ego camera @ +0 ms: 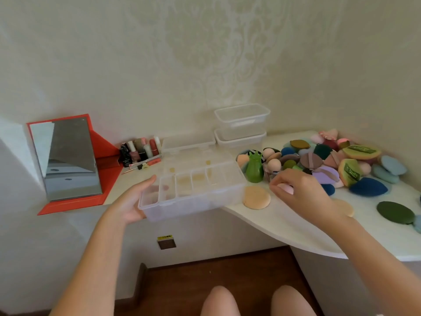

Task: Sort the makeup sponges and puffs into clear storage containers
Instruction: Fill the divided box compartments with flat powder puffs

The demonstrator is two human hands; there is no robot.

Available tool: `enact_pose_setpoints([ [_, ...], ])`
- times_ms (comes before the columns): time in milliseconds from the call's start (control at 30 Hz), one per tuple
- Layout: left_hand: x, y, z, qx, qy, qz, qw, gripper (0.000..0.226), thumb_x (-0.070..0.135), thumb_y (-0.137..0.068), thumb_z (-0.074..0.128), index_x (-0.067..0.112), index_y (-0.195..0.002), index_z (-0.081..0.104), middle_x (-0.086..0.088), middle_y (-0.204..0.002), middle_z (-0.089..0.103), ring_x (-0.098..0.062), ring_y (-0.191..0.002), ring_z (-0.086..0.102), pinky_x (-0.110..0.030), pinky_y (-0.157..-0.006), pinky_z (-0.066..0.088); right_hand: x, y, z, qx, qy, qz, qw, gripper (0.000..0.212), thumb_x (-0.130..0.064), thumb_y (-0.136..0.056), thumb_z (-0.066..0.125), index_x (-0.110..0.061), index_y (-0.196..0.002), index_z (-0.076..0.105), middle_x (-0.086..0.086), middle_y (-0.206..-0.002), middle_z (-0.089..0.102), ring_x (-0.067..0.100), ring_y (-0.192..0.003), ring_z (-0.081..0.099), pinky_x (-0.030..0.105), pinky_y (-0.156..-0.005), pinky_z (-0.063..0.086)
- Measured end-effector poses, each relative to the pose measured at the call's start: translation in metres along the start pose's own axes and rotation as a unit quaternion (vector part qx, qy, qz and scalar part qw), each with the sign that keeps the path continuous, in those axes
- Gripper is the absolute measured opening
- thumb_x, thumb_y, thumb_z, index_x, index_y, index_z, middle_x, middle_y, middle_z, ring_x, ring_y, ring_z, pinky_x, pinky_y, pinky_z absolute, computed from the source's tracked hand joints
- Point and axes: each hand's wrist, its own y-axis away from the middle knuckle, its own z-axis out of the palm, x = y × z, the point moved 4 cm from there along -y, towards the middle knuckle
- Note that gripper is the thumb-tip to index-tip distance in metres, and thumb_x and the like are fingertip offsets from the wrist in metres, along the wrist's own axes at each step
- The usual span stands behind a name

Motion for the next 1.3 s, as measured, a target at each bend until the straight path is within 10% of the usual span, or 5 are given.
enact_pose_setpoints([
  [167,-0.022,-0.009,0.007,-0.002,0.074,-0.003,0.997,0.041,0.046,-0.088,0.054,0.010,-0.098,0.068,-0.011,-0.096,0.066,-0.027,-0.084,0.062,-0.038,-0.076,0.044,0.003,0.012,-0.007,-0.021,0.014,0.026,0.999,0.010,-0.024,-0.080,0.073,-0.018,-0.088,0.069,-0.010,-0.082,0.063,-0.003,-0.068,0.050,0.006,-0.059,0.033],
  [433,-0.028,-0.001,0.017,-0.001,0.116,0.010,0.993,0.046,0.045,-0.089,0.053,0.011,-0.121,0.058,-0.008,-0.098,0.065,-0.025,-0.079,0.065,-0.035,-0.066,0.049,-0.014,0.014,0.033,-0.075,0.082,0.070,0.991,0.044,-0.050,-0.085,0.060,-0.020,-0.118,0.055,-0.003,-0.116,0.060,0.013,-0.107,0.055,0.024,-0.088,0.044],
  [600,-0.030,0.004,0.010,0.037,0.165,0.044,0.985,0.052,0.045,-0.088,0.055,0.014,-0.130,0.054,-0.007,-0.095,0.066,-0.024,-0.079,0.066,-0.033,-0.062,0.053,-0.032,0.002,0.040,-0.122,0.203,0.076,0.968,0.035,-0.045,-0.098,0.039,-0.013,-0.109,0.047,0.004,-0.105,0.057,0.018,-0.102,0.054,0.024,-0.079,0.040],
  [933,-0.048,0.025,0.031,0.075,0.226,0.071,0.969,0.052,0.057,-0.089,0.048,0.022,-0.125,0.057,-0.011,-0.117,0.067,-0.029,-0.107,0.063,-0.044,-0.079,0.052,-0.029,-0.021,0.039,-0.169,0.141,0.146,0.965,0.063,-0.029,-0.082,0.068,-0.008,-0.134,0.039,0.011,-0.139,0.033,0.023,-0.120,0.048,0.027,-0.098,0.040],
  [1300,-0.060,0.053,0.089,0.115,0.297,0.078,0.945,0.028,0.041,-0.095,0.048,0.017,-0.109,0.052,-0.012,-0.099,0.063,-0.025,-0.092,0.063,-0.040,-0.071,0.052,-0.051,-0.014,0.008,-0.059,0.101,0.085,0.990,0.022,-0.027,-0.090,0.059,-0.010,-0.104,0.055,0.006,-0.094,0.065,0.021,-0.079,0.061,0.030,-0.065,0.049],
])
